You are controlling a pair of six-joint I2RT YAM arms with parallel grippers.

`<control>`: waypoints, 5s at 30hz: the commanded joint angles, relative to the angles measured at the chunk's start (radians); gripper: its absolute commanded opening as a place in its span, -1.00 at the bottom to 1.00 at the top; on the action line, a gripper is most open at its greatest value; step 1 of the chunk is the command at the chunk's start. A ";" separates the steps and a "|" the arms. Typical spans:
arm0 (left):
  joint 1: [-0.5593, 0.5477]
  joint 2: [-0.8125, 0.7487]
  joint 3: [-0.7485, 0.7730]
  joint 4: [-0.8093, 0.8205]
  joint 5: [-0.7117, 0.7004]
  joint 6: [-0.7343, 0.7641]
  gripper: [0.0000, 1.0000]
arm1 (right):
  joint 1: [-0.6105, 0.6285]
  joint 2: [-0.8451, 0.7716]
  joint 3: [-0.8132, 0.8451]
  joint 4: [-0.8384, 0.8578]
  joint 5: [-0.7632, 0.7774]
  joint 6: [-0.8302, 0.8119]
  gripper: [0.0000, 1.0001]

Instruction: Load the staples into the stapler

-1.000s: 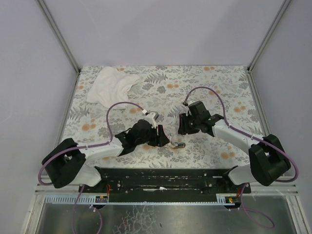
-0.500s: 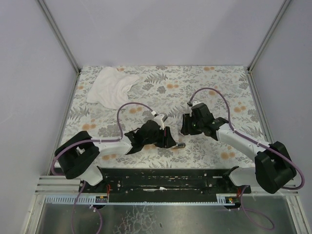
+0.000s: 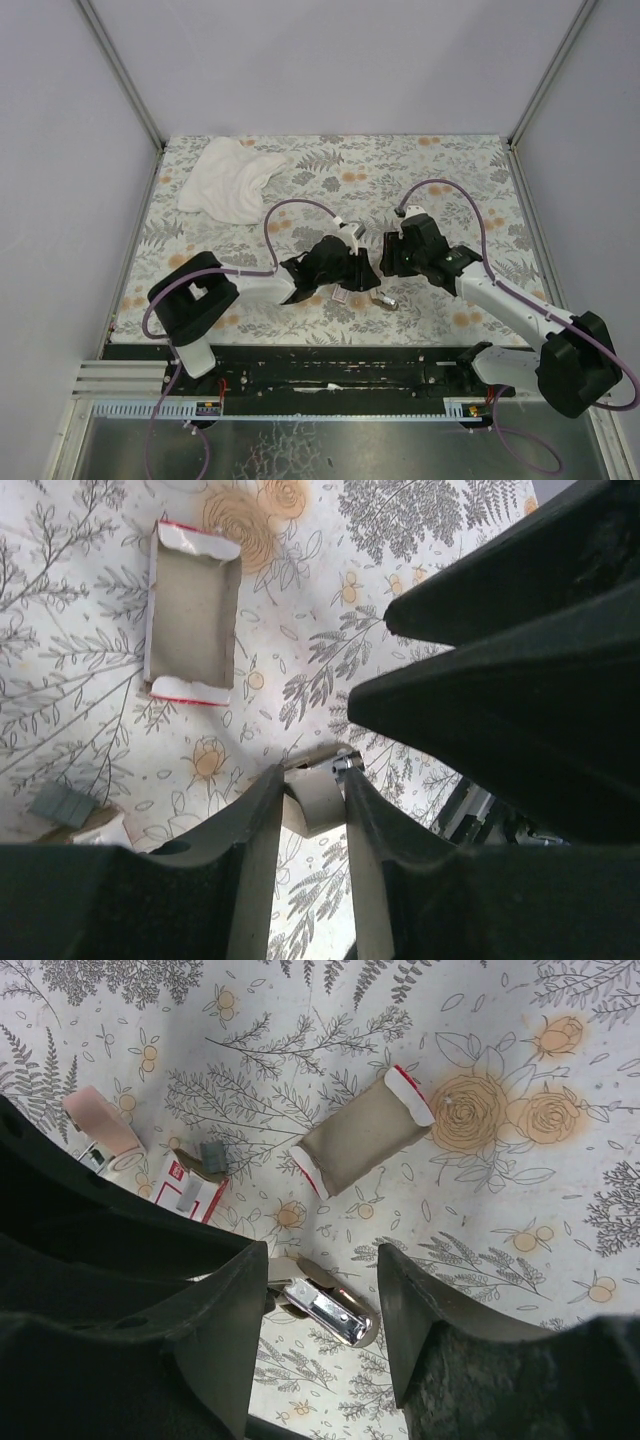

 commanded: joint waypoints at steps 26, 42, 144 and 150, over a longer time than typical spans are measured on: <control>-0.019 -0.139 -0.169 -0.010 -0.151 0.107 0.18 | 0.005 -0.084 -0.012 -0.014 0.037 0.002 0.15; -0.020 -0.230 -0.357 -0.052 -0.186 0.092 0.13 | 0.005 -0.045 0.023 0.013 -0.005 -0.022 0.16; 0.281 -0.909 -0.269 0.128 0.249 -0.382 0.09 | 0.111 -0.048 0.101 0.873 -0.686 0.458 -0.52; 0.281 -0.918 -0.257 0.121 0.245 -0.381 -0.08 | 0.111 -0.055 0.082 0.887 -0.694 0.470 -0.52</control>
